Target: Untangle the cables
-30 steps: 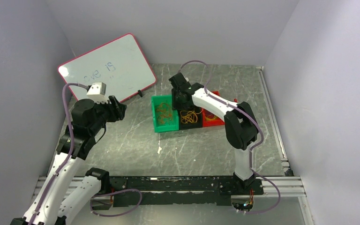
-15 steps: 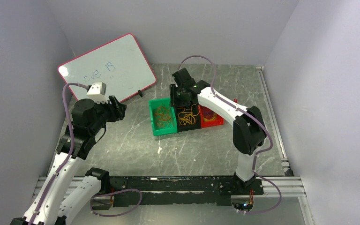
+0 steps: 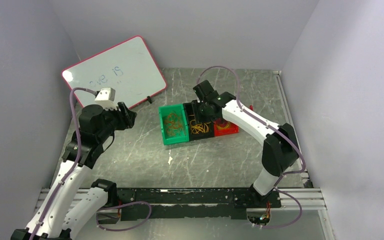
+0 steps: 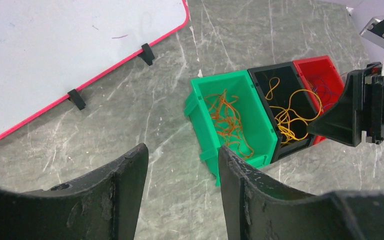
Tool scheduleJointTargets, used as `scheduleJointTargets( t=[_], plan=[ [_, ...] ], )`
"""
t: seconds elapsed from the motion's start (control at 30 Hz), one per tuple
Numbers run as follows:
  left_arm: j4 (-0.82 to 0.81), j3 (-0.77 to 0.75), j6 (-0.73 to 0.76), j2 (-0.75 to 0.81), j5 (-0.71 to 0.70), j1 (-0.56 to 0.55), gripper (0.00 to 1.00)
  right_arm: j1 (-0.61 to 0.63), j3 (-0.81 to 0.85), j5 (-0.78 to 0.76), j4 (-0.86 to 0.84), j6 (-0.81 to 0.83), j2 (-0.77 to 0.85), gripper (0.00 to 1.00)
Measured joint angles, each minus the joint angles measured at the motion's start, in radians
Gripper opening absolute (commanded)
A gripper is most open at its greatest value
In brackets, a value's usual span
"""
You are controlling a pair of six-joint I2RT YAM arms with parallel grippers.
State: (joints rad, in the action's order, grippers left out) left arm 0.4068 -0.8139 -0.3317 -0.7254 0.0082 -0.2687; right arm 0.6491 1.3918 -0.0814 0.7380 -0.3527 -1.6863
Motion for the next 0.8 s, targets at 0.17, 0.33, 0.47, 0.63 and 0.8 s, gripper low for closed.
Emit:
scheduleJointTargets(
  t=[0.17, 0.33, 0.47, 0.63, 0.8],
  plan=[
    [-0.003, 0.010, -0.006, -0.003, 0.005, 0.000, 0.58, 0.000, -0.029, 0.004, 0.014, 0.021, -0.008, 0.41],
    [-0.006, 0.010, -0.006, -0.003, 0.005, 0.000, 0.58, 0.000, -0.035, -0.065, -0.014, 0.030, -0.074, 0.26],
    [-0.006, 0.009, -0.005, -0.011, 0.005, 0.000, 0.58, 0.000, -0.032, -0.112, -0.064, 0.044, -0.158, 0.17],
    [-0.005, 0.009, -0.005, -0.011, 0.005, 0.000, 0.58, 0.000, 0.002, -0.117, -0.146, 0.061, -0.251, 0.12],
    [-0.003, 0.009, -0.010, 0.006, 0.005, 0.000, 0.58, -0.010, 0.017, -0.035, -0.262, 0.069, -0.277, 0.12]
  ],
)
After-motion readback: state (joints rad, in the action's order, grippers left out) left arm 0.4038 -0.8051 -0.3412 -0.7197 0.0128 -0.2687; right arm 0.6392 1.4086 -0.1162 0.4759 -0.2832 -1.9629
